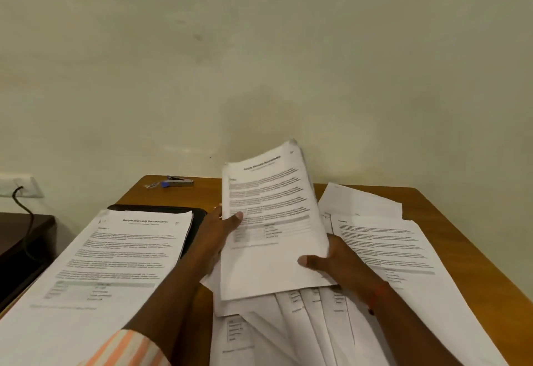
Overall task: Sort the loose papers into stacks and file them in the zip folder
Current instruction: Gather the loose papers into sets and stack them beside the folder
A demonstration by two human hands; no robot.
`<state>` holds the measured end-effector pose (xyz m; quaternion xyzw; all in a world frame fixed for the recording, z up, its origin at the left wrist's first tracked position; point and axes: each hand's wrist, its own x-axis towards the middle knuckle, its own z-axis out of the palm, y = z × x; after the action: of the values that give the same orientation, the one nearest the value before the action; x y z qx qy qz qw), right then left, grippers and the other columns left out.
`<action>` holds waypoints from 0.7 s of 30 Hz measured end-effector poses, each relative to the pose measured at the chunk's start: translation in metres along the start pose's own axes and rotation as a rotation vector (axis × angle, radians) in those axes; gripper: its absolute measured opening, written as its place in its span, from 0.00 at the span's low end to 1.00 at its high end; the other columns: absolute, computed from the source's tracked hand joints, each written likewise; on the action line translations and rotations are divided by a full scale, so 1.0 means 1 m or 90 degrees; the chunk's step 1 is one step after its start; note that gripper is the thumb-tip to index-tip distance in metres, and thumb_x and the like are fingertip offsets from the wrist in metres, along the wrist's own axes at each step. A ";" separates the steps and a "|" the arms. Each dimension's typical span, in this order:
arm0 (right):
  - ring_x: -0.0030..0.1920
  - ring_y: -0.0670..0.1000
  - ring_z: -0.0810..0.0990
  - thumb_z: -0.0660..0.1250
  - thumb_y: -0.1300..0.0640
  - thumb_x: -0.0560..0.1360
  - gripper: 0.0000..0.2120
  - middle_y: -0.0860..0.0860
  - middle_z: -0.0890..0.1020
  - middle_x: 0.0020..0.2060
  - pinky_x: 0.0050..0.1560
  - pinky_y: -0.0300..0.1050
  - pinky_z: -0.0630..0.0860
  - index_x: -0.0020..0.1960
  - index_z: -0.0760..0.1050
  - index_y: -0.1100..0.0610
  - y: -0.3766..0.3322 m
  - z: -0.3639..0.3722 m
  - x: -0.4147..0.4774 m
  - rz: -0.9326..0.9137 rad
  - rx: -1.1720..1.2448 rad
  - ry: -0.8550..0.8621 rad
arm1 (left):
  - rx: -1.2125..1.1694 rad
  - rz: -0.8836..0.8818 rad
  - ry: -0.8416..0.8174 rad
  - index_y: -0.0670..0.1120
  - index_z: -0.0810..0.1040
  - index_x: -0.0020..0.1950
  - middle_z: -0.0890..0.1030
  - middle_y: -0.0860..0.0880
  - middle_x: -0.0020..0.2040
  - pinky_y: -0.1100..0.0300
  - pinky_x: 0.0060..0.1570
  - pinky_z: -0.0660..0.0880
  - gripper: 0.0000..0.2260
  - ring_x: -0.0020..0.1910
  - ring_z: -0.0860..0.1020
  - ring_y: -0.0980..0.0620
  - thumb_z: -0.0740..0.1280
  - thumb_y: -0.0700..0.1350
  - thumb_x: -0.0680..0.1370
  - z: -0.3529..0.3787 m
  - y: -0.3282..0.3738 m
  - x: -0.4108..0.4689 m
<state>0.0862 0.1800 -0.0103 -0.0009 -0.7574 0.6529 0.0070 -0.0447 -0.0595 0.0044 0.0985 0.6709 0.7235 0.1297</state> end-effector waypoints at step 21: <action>0.64 0.56 0.72 0.57 0.27 0.74 0.34 0.54 0.75 0.62 0.66 0.54 0.70 0.66 0.72 0.52 0.033 -0.042 0.015 0.183 -0.726 0.334 | 0.133 -0.012 0.158 0.46 0.75 0.67 0.81 0.48 0.56 0.61 0.39 0.75 0.13 0.46 0.80 0.54 0.66 0.38 0.82 -0.007 -0.018 0.015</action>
<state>0.0718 0.2263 -0.0365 -0.2654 -0.9511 0.1202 0.1030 -0.0600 -0.0600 -0.0143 0.0149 0.7544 0.6549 0.0414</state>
